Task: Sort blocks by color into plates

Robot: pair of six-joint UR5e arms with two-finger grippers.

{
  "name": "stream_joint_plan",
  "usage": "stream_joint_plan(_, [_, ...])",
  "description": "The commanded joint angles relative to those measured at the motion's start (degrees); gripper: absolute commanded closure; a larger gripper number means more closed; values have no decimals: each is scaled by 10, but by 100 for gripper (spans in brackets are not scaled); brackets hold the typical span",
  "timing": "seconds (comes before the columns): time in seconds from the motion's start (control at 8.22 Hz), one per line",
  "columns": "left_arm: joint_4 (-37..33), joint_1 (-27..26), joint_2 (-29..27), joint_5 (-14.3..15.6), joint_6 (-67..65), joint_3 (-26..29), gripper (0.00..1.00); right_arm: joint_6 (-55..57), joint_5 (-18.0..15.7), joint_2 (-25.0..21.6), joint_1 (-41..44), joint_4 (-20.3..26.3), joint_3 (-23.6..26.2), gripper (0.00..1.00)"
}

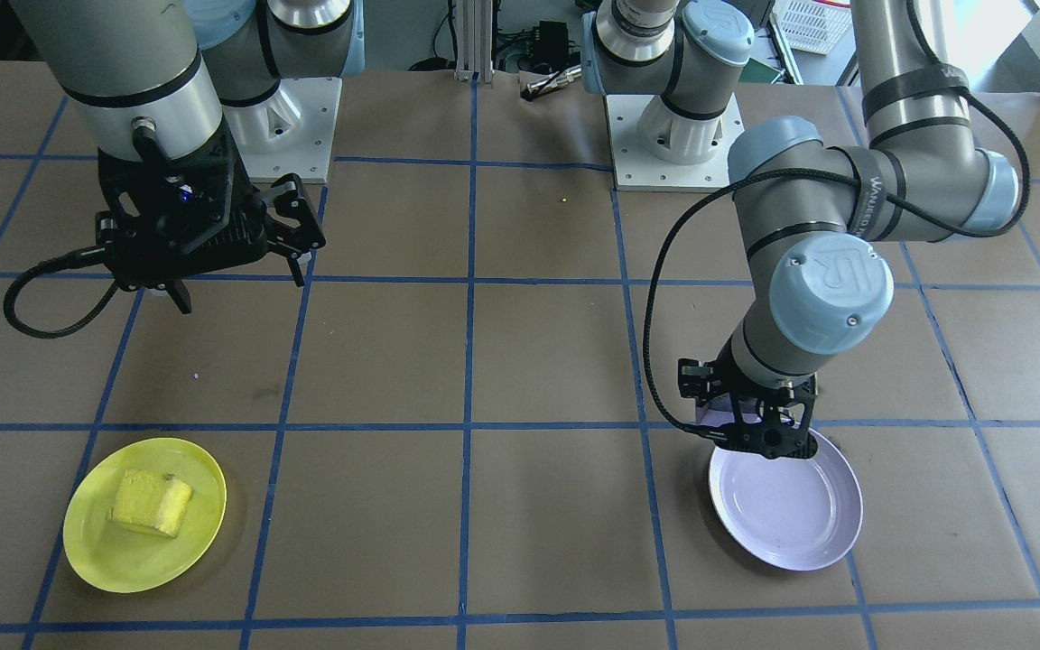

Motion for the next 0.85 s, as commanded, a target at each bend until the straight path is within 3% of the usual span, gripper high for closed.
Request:
stream_joint_plan(0.0, [24, 75, -12, -5, 85, 2, 100, 0, -1, 0, 0, 0, 0, 0])
stream_joint_plan(0.24, [124, 83, -58, -8, 100, 11, 100, 0, -1, 0, 0, 0, 0, 0])
stream_joint_plan(0.61, [141, 83, -119, -34, 101, 64, 100, 2, -5, 0, 0, 1, 0, 0])
stream_joint_plan(0.73, [141, 80, -134, -34, 100, 64, 48, 2, -3, 0, 0, 0, 0, 0])
